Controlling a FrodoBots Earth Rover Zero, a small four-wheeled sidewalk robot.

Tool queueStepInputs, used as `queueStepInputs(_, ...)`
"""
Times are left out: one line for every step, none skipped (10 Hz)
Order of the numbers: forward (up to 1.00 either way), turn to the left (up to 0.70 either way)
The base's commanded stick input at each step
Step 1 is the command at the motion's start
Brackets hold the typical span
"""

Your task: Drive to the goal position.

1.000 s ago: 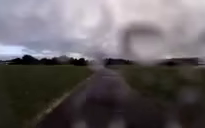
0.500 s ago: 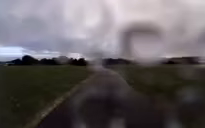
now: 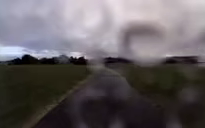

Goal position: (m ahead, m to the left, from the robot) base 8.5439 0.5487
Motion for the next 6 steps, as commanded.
queueStepInputs(0.7,0.0)
queueStepInputs(0.7,0.0)
queueStepInputs(0.7,0.0)
queueStepInputs(0.7,0.0)
queueStepInputs(0.7,0.0)
queueStepInputs(0.7,0.0)
